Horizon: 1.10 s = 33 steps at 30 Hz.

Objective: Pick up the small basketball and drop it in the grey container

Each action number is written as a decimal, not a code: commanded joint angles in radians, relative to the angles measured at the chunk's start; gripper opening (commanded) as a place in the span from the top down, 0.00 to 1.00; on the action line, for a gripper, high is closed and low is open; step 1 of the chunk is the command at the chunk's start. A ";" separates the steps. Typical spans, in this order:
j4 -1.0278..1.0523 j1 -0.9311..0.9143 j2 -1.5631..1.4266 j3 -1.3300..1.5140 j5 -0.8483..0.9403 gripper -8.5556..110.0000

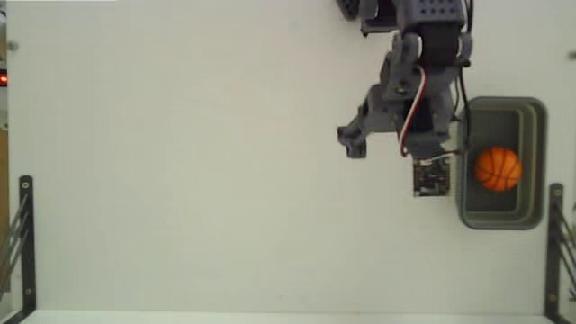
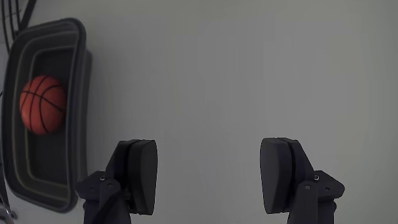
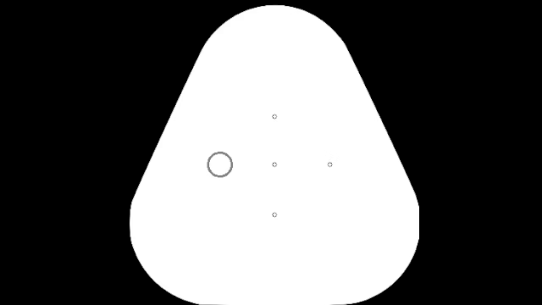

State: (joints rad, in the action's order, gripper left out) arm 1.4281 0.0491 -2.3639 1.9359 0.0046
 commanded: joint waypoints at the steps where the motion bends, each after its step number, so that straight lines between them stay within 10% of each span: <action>1: 0.002 -0.018 -0.075 0.023 -0.005 0.00; 33: 0.002 -0.049 -0.116 0.063 -0.005 0.00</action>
State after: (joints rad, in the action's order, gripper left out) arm 1.4281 0.0107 -2.4467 1.9942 0.0046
